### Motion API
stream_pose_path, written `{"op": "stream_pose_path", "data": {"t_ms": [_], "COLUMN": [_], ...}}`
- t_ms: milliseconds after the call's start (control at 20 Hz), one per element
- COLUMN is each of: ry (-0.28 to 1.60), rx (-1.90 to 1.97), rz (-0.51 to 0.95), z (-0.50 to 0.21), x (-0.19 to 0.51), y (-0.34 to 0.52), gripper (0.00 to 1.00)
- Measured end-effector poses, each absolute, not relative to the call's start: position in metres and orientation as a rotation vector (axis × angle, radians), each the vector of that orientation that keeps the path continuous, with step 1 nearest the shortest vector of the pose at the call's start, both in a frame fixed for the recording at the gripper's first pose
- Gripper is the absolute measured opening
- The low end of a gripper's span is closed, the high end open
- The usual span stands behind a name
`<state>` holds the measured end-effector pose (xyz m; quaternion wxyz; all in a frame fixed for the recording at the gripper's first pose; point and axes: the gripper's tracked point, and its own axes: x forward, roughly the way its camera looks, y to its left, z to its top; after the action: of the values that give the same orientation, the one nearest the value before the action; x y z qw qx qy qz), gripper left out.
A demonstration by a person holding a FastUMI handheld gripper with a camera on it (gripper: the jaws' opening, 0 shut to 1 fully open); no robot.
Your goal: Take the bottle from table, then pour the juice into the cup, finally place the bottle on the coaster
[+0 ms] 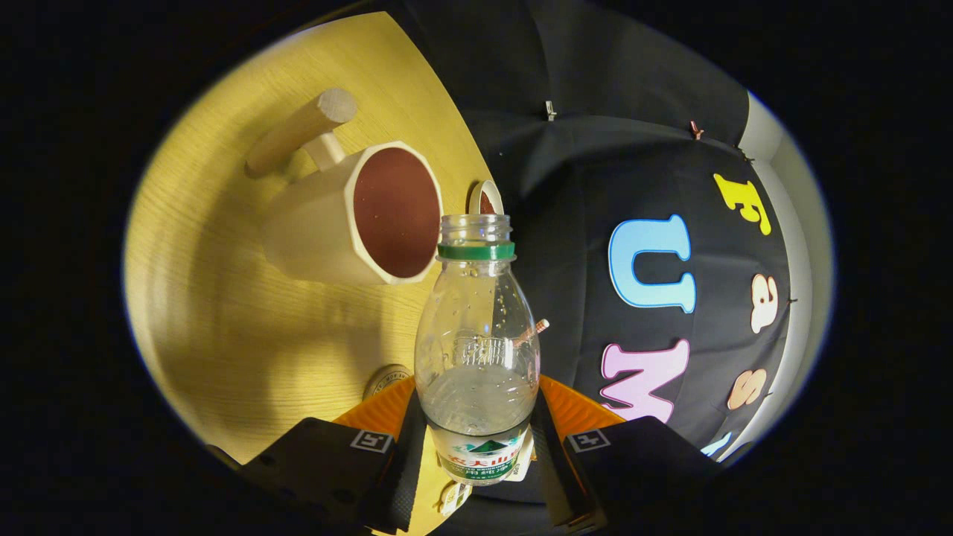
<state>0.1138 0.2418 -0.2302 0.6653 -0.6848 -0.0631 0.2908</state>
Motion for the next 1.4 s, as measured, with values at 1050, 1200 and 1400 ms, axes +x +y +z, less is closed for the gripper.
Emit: {"op": "stream_pose_path", "data": {"t_ms": [1050,1200,1400], "ry": [-0.222,-0.229,-0.244], "rx": [-1.736,-1.747,-1.767], "rz": [0.662,0.659,0.664], "z": [-0.224,-0.222,-0.221], "x": [0.131,0.133,0.133], "y": [0.246,0.247,0.246], "gripper": [0.70,0.69,0.69]}}
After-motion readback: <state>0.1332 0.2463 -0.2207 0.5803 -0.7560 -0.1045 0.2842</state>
